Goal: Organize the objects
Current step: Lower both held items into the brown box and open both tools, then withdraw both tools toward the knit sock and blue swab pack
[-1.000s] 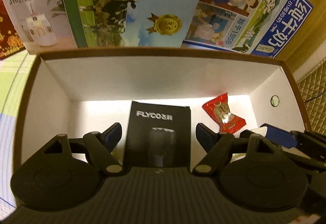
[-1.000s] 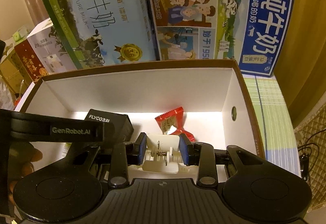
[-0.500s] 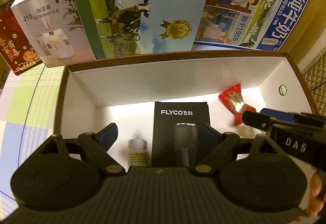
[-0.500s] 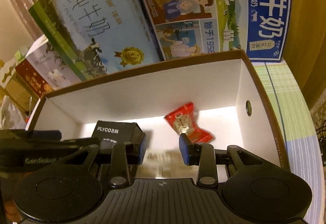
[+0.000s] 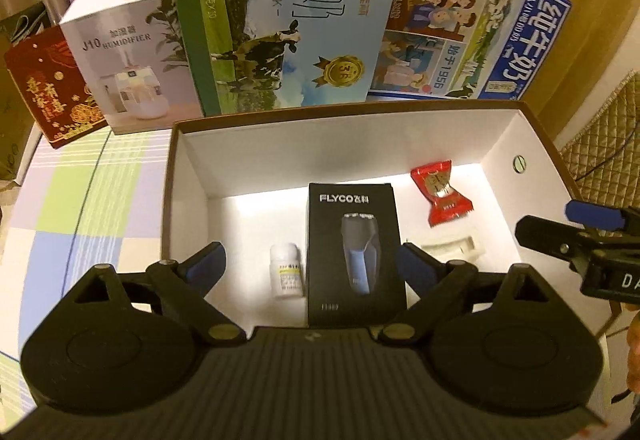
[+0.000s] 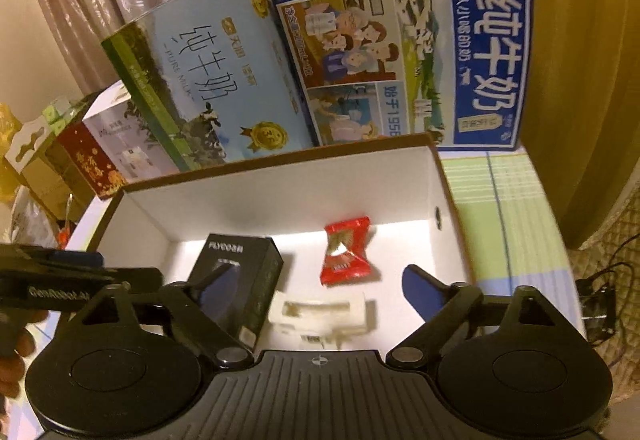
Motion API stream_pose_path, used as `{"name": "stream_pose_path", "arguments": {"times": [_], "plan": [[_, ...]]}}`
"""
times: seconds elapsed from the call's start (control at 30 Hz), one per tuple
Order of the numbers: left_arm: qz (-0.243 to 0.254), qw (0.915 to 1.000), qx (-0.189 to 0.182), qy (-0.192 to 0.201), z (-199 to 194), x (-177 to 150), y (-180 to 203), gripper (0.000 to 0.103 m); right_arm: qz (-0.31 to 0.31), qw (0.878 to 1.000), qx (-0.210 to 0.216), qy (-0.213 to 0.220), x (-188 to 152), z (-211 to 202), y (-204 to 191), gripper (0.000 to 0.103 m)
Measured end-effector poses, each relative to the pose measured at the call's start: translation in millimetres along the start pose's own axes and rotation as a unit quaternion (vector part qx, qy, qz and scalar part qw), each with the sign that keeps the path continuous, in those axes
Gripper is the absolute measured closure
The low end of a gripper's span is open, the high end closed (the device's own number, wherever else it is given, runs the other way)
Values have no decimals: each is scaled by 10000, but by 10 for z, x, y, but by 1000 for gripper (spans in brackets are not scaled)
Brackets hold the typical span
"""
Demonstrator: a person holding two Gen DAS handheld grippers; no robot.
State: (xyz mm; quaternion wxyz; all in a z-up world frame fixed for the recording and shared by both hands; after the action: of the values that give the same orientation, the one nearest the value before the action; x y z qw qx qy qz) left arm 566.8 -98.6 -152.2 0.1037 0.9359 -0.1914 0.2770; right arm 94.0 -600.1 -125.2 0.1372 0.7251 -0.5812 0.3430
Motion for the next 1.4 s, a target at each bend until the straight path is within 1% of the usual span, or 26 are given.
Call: {"name": "stream_pose_path", "arguments": {"times": [0.1,0.27,0.53,1.0,1.17,1.4], "plan": [[15,10000,-28,24,-130,-71,26,12,-43,10000,-42,-1,-71,-116,-2,6],[43,9999,-114,65,-337,-188,91,10,-85,9999,-102,14,-172,-309,-18,2],[43,9997,-170,151,-677,-399,178,10,-48,9999,-100,46,-289,-623,-75,2],[123,9991,-259,327,-1244,-843,334,10,61,9998,18,174,-601,-1174,-266,2],[87,9989,-277,356,-1400,-1010,358,10,108,9998,37,169,-776,-1350,-309,2],[34,9990,-273,340,-1594,-1268,333,10,233,9997,-12,40,-1068,-1534,-299,2]]}}
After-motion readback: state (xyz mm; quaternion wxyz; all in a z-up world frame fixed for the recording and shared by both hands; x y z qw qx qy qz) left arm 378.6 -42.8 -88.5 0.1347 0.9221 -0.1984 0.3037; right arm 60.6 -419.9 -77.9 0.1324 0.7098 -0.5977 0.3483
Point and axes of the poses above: each gripper's, at about its wrist camera, not at the fingertips, and z roughly the way its jaws point, y to its right, x to its top, the point moved 10 cm from there along z, roughly the way its jaws point, and after that the axes turned 3 degrees about z, right-handed, at the moved point
